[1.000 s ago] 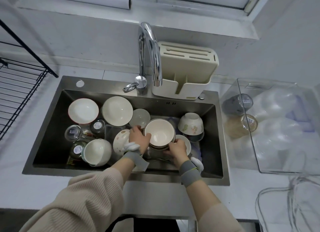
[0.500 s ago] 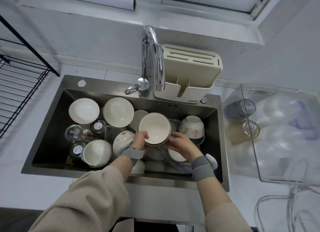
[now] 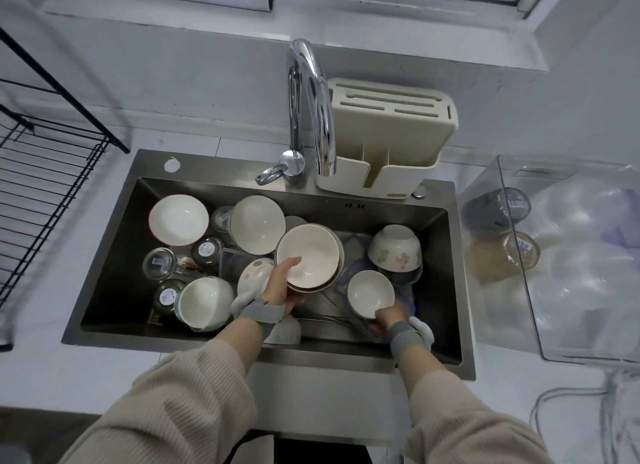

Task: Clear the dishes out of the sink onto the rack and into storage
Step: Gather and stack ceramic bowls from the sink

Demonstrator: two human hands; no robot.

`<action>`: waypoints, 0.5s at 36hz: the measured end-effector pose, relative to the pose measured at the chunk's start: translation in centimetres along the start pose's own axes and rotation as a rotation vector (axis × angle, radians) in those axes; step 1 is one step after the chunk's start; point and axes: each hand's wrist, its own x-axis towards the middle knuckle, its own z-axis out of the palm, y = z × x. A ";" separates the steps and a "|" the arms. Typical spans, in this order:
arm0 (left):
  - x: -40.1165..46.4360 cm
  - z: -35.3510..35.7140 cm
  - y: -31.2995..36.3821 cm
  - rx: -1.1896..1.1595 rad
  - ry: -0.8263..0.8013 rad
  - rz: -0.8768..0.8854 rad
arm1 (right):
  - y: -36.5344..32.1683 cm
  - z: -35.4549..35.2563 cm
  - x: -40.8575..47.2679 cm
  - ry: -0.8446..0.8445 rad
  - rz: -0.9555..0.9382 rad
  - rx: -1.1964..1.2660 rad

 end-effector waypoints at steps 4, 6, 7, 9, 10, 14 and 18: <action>0.0 -0.2 -0.1 0.002 -0.028 0.004 | 0.2 0.0 -0.1 -0.009 -0.052 0.036; -0.1 -0.1 -0.2 0.004 -0.018 0.005 | 0.2 -0.2 -0.2 0.004 -0.049 0.047; -0.1 -0.1 -0.2 0.004 -0.015 0.005 | 0.2 -0.3 -0.1 0.015 -0.049 0.051; -0.1 0.0 -0.1 0.005 -0.013 0.011 | -0.1 -0.5 -0.5 0.022 -0.066 0.054; -0.2 0.1 -0.1 0.006 -0.016 0.014 | -0.1 -0.7 -0.6 0.029 -0.090 0.042; -0.3 0.4 -0.2 0.017 -0.044 0.033 | -0.7 -1.3 -1.0 0.067 -0.246 0.044; -0.4 0.8 -0.3 0.027 -0.051 0.063 | -2.6 -1.9 -2.1 0.089 -0.371 0.105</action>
